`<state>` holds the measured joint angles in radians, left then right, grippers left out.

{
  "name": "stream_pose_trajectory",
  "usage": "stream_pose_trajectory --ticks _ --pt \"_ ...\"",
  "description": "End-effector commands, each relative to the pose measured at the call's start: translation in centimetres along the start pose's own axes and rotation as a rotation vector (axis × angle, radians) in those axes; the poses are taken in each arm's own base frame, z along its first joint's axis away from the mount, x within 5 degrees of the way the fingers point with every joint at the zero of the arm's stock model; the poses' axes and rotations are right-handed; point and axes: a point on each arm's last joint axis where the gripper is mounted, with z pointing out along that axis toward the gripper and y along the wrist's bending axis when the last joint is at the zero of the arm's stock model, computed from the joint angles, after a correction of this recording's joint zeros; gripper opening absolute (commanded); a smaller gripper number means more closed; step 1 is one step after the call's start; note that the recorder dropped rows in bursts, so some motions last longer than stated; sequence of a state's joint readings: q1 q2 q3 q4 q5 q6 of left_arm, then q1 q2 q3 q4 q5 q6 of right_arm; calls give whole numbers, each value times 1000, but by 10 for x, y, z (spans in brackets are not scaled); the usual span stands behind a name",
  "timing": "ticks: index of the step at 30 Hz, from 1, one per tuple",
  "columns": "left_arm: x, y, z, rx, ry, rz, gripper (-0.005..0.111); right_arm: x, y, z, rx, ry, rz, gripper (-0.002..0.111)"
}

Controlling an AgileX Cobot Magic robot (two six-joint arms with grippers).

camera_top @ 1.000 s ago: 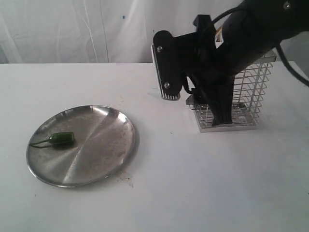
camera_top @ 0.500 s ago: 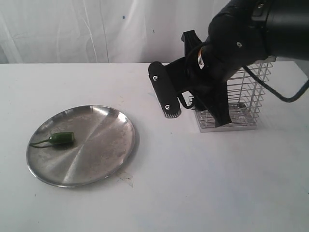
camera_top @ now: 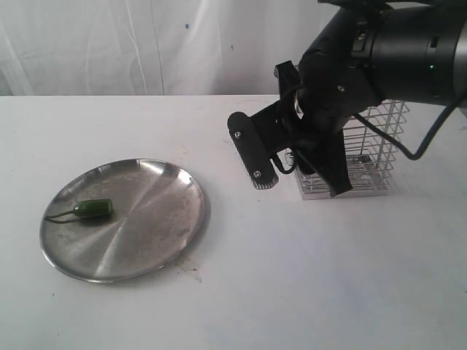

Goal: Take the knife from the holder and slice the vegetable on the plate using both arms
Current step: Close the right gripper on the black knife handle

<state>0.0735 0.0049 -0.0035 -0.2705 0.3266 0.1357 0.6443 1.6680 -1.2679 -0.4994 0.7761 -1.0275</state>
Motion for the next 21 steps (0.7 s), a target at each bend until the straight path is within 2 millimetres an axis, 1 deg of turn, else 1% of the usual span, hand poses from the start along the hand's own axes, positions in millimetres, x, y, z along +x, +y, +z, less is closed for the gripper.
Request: stream_pose_trajectory --ticks 1,5,11,13,17,21 --pt "1 -1 0 9 1 -6 0 6 0 2 -2 44 -20 51" --pt "1 -1 0 9 1 -6 0 10 1 1 -19 86 -30 45" --pt "1 -1 0 9 1 -6 0 10 1 1 -20 86 -5 38" --pt "1 -1 0 9 1 -6 0 10 1 1 -20 86 -5 34" --pt "1 -1 0 9 1 -6 0 10 1 1 -20 86 -5 21" --pt "1 -1 0 9 1 -6 0 10 2 1 -22 87 -4 14"
